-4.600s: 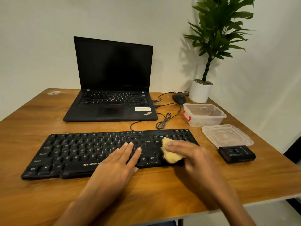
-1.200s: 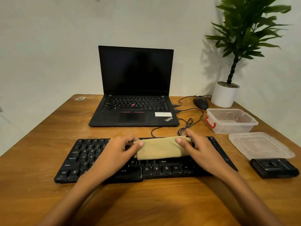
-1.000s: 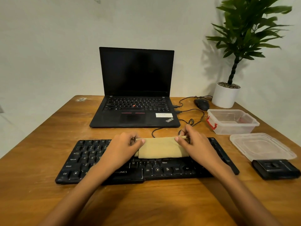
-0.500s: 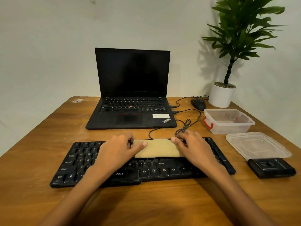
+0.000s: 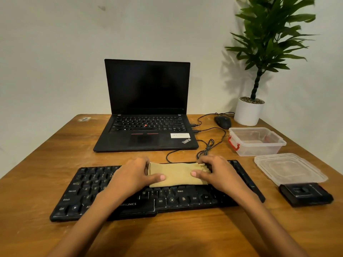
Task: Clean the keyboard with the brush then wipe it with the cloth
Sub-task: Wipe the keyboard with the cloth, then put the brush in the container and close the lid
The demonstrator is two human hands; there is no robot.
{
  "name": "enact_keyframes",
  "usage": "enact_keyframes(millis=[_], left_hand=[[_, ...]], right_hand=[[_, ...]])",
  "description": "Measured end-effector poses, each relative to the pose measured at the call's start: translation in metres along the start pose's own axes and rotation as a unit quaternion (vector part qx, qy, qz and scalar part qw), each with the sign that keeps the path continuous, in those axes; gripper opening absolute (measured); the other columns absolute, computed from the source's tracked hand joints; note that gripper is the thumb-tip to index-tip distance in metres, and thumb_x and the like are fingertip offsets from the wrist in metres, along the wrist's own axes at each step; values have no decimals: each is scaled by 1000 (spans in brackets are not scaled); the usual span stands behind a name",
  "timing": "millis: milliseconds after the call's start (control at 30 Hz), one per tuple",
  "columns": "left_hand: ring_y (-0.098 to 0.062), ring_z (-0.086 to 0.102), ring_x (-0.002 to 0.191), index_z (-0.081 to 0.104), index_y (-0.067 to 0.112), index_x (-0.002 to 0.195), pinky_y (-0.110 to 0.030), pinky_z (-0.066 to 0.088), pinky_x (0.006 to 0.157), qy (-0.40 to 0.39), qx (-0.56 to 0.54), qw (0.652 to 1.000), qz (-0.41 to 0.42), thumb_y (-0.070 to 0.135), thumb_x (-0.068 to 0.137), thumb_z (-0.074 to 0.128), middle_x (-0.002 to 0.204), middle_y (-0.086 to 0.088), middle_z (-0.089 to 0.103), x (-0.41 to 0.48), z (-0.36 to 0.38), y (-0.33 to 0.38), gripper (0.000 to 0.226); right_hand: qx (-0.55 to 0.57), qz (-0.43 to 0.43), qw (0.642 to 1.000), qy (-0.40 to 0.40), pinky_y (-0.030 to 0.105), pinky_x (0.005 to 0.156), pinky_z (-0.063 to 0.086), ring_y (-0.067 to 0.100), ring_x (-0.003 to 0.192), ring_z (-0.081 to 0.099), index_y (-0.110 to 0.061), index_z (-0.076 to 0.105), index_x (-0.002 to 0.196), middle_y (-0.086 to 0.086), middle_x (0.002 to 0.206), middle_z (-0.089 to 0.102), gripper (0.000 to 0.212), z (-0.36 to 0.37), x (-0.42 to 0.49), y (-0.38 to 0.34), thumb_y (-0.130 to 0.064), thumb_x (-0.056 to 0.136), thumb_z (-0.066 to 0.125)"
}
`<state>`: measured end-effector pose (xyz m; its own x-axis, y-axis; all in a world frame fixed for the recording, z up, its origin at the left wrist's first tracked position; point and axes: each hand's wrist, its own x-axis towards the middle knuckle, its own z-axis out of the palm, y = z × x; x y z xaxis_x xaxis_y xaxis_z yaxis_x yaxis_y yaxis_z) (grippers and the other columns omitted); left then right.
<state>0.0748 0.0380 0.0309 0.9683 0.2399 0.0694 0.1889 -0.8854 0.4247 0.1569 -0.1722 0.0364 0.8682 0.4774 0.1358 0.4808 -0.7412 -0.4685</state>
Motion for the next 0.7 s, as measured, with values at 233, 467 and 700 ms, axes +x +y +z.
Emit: enact_keyframes(millis=[233, 467, 700], left_hand=[[-11, 53, 67, 58, 14, 89, -27, 43, 61, -15, 0, 1000, 15, 56, 75, 62, 76, 3, 57, 3, -2, 4, 44], [-8, 58, 78, 58, 25, 86, -25, 46, 64, -54, -78, 995, 20, 48, 81, 60, 84, 5, 63, 4, -7, 6, 23], [-8, 63, 65, 58, 14, 93, -26, 50, 62, -61, -286, 956, 24, 33, 79, 68, 74, 2, 68, 28, -7, 47, 26]], right_hand=[[13, -10, 1000, -1, 34, 89, 44, 12, 110, 46, -20, 53, 119, -3, 118, 53, 48, 4, 1, 1, -46, 80, 62], [221, -24, 975, 14, 19, 62, 44, 17, 81, 60, -20, 57, 82, -2, 84, 63, 18, -7, -3, 5, -25, 75, 73], [406, 100, 908, 11, 20, 53, 49, 8, 78, 59, -13, 57, 102, -1, 93, 62, 33, -55, 6, 33, -15, 73, 73]])
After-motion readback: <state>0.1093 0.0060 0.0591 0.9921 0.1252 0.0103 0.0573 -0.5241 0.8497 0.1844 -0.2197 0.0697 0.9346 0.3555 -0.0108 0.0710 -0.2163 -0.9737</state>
